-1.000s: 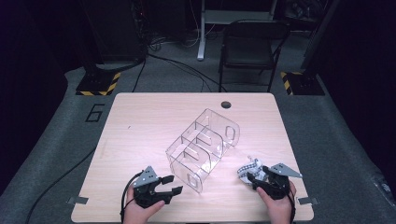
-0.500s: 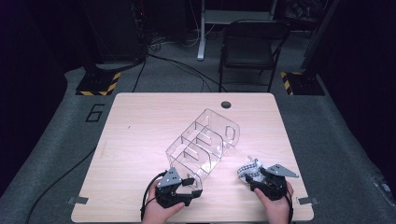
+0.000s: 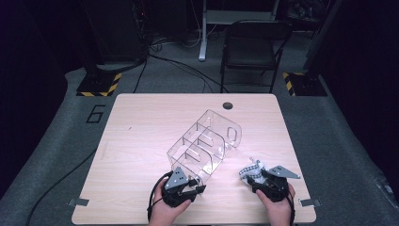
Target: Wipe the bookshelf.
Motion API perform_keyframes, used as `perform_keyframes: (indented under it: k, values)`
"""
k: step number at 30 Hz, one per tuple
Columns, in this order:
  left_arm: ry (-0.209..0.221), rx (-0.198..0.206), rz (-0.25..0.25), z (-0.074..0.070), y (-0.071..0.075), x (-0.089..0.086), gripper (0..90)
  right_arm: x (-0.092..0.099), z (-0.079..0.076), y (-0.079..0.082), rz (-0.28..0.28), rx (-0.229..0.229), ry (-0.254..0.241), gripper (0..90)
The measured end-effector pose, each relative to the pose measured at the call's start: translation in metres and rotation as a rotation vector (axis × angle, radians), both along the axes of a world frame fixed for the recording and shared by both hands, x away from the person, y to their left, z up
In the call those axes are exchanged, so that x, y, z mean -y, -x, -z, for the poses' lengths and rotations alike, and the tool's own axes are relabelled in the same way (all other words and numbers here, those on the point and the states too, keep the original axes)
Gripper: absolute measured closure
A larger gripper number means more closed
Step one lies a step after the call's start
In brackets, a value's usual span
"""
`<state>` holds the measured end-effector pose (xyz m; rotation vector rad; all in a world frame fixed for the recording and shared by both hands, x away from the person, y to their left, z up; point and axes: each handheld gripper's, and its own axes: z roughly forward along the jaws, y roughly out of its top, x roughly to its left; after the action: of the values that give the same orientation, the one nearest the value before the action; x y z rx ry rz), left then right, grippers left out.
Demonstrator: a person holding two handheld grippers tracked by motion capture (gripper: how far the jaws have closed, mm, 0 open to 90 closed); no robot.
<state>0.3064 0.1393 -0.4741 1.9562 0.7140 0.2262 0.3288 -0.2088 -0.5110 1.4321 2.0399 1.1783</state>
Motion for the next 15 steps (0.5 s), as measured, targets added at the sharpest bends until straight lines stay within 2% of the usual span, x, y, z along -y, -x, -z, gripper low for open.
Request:
perform_keyframes:
  k: [2,4,7,8,9,15]
  values:
    - [-0.017,0.005,0.004,-0.001,0.001,-0.003,66.6,0.001,0.0,0.0,-0.002,0.002,0.003,29.6]
    - [-0.016,0.002,0.002,-0.001,0.001,-0.005,66.6,0.001,0.0,0.0,0.0,0.001,0.001,29.6]
    - [-0.013,-0.007,-0.005,-0.002,0.001,-0.021,65.9,0.001,0.0,0.001,0.002,0.002,-0.003,29.8]
    - [-0.013,-0.007,-0.005,-0.002,0.001,-0.021,65.7,0.001,0.0,0.001,0.002,0.002,-0.003,29.8]
    - [0.0,-0.031,-0.026,-0.001,0.001,-0.033,65.4,0.002,0.0,0.001,0.002,0.007,-0.003,30.2]
    - [0.0,-0.046,-0.104,-0.003,0.001,-0.066,65.8,0.001,-0.002,0.001,-0.001,0.003,-0.006,30.6]
